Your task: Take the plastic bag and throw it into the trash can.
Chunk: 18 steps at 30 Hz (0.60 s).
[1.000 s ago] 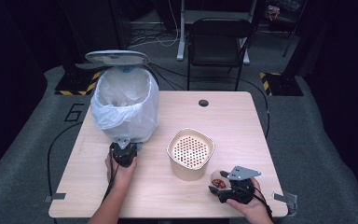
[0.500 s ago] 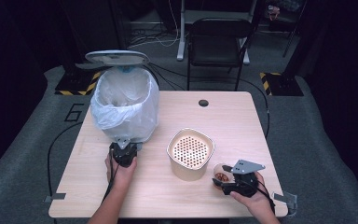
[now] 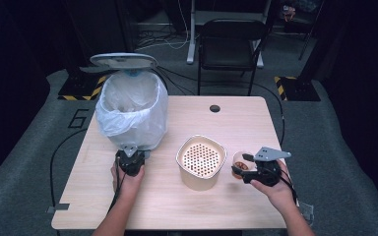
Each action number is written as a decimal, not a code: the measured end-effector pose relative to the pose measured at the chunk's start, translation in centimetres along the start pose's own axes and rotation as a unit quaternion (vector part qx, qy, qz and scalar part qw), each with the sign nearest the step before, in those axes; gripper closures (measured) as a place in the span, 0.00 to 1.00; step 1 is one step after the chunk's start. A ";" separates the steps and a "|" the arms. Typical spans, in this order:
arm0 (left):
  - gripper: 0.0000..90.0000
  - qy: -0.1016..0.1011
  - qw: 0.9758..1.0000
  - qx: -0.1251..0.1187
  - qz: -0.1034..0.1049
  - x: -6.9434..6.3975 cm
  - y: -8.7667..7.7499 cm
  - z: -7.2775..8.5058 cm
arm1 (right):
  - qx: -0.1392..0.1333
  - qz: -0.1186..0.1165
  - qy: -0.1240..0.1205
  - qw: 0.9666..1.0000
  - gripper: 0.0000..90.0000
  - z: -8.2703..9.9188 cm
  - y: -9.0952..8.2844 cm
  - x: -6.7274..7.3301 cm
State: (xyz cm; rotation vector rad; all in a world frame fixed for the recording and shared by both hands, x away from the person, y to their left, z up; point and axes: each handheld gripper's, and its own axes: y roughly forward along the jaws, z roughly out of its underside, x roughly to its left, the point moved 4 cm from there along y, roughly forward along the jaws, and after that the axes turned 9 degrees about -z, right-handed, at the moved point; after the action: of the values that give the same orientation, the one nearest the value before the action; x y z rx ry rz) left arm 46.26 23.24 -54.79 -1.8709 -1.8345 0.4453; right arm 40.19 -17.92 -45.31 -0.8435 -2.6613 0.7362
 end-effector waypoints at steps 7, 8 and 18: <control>0.77 0.001 1.000 0.003 0.002 0.0 0.0 0.0 | -0.002 0.019 -0.004 1.000 0.39 -1.6 0.1 -2.0; 0.77 0.001 1.000 0.003 0.002 0.0 0.0 0.0 | -0.001 0.017 -0.007 1.000 0.39 -1.7 0.2 -2.4; 0.77 0.004 1.000 0.002 0.000 0.0 0.0 0.0 | -0.004 0.042 -0.016 0.999 0.39 -3.8 1.0 -4.5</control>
State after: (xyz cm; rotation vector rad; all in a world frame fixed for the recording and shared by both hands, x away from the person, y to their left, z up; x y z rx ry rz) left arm 46.24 23.28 -54.75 -1.8671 -1.8274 0.4420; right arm 45.67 -18.38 -43.02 -0.9583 -2.6737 0.7650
